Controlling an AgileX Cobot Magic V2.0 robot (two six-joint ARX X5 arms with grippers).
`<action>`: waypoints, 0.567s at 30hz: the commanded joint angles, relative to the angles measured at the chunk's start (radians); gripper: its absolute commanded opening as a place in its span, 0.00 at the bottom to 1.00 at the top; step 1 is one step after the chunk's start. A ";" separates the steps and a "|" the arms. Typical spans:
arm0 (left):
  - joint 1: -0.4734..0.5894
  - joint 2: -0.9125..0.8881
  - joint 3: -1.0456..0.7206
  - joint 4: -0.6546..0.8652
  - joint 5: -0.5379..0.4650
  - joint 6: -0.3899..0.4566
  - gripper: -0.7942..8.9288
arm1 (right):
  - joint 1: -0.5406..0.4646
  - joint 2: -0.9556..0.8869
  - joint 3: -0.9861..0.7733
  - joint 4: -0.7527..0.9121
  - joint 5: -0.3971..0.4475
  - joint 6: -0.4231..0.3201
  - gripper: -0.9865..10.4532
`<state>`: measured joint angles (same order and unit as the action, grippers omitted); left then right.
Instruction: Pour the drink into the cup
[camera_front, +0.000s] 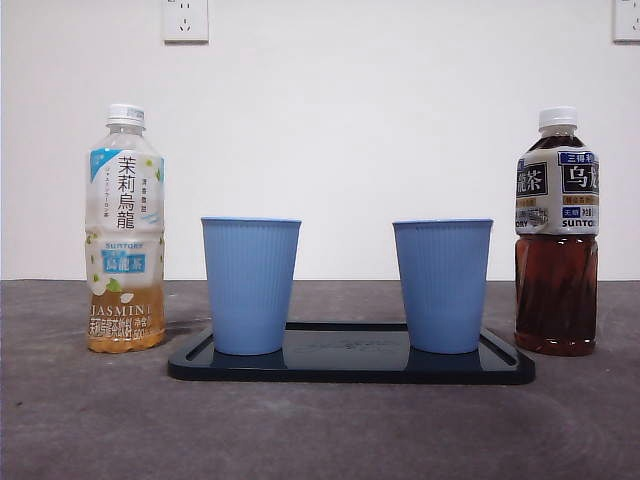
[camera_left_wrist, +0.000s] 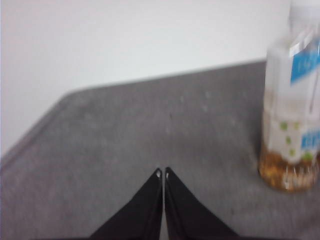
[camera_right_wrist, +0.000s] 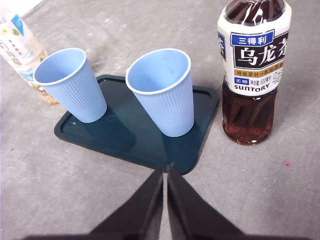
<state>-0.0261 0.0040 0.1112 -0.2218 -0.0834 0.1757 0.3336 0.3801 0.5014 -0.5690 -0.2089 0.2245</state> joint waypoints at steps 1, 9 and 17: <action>0.003 -0.001 -0.020 -0.006 -0.006 0.014 0.09 | 0.005 0.003 0.009 0.007 0.000 0.003 0.10; 0.002 -0.001 -0.079 -0.015 -0.006 0.014 0.09 | 0.005 0.003 0.009 0.007 0.000 0.003 0.10; 0.002 -0.001 -0.079 -0.017 -0.005 0.014 0.09 | 0.005 0.003 0.009 0.007 0.000 0.003 0.10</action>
<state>-0.0261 0.0048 0.0509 -0.2291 -0.0837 0.1783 0.3336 0.3801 0.5014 -0.5694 -0.2089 0.2249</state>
